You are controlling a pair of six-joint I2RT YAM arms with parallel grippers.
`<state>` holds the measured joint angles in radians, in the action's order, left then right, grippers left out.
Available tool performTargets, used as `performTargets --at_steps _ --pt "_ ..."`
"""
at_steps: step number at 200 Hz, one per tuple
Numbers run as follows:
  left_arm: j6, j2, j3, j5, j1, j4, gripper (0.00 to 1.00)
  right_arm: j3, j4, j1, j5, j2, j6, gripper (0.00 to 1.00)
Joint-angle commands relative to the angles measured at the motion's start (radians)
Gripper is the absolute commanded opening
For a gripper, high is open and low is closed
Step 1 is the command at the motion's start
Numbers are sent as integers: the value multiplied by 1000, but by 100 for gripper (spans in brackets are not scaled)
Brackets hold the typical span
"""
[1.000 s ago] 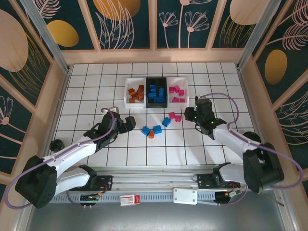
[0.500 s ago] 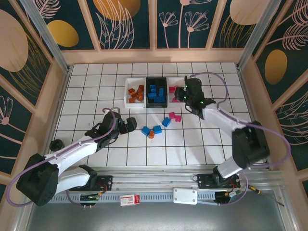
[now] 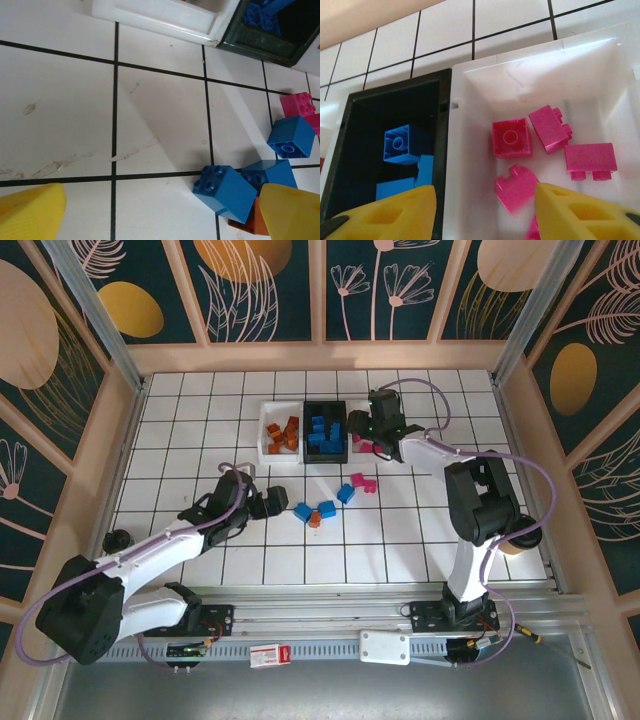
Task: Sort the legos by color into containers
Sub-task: Place the lego in the container, then pick up the lego from the center of the table.
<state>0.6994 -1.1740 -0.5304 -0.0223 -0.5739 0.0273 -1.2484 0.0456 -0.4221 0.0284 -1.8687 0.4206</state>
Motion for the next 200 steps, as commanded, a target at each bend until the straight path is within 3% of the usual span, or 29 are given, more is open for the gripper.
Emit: performTargets --at_steps 1,29,79,107,141,200 --pt "-47 -14 -62 34 -24 0 98 33 9 6 25 56 10 56" --pt "-85 -104 -176 -15 -134 28 96 174 62 10 60 179 41 56" --pt "-213 -443 -491 -106 -314 113 89 427 100 29 96 397 72 56" --pt "-289 -628 -632 -113 -340 178 88 534 97 47 90 520 81 57" --pt "-333 -730 -702 -149 -342 198 86 587 82 62 78 623 83 58" --pt "-357 -861 -800 -163 -342 198 70 594 69 65 80 698 83 58"
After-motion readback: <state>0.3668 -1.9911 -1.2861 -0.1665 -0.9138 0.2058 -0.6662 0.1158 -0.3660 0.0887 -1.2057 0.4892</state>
